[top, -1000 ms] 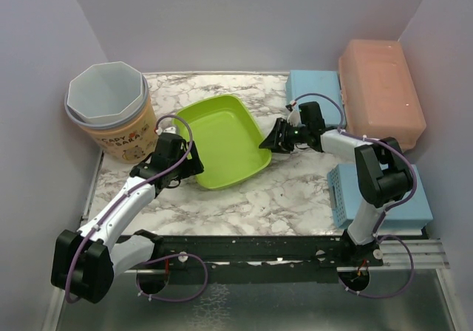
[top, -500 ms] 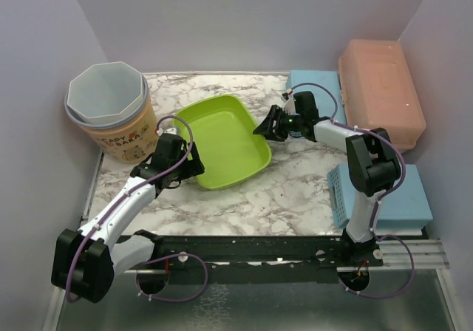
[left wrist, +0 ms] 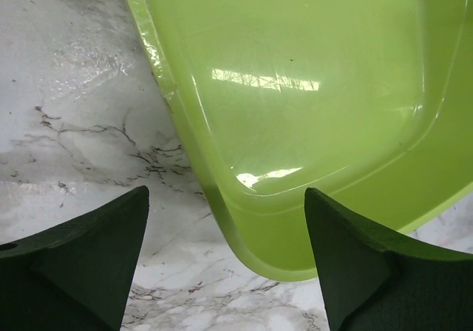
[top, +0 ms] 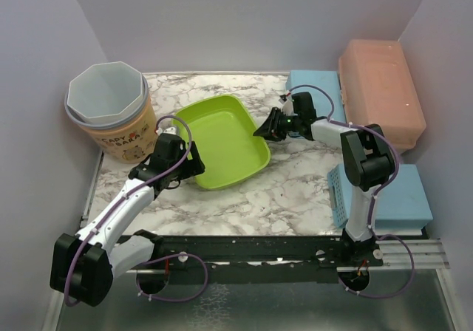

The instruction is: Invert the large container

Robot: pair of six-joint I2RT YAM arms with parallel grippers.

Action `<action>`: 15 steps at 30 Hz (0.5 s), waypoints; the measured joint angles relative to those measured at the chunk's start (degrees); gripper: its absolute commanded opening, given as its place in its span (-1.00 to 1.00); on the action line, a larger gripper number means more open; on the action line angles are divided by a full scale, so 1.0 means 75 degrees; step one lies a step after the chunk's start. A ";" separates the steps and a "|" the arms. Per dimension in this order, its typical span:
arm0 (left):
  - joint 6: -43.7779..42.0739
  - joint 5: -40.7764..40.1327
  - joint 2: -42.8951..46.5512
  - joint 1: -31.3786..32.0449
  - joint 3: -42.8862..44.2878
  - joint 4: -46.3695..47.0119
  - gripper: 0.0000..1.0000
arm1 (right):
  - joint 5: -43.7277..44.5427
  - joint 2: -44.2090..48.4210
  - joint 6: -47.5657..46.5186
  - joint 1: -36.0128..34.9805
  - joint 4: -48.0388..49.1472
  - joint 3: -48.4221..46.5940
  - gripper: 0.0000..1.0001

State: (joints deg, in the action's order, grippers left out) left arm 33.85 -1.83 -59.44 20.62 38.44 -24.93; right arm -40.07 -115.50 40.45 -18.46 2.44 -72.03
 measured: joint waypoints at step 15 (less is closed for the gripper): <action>-0.0055 0.0251 0.0143 0.0000 0.0519 -0.0131 0.73 | -0.0099 0.0216 0.0335 -0.0003 0.0682 0.0664 -0.99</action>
State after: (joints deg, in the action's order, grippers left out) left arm 33.43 0.05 -58.37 20.62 42.33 -25.91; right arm -40.82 -113.89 42.96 -18.48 7.55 -67.05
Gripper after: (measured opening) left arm 0.867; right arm 0.095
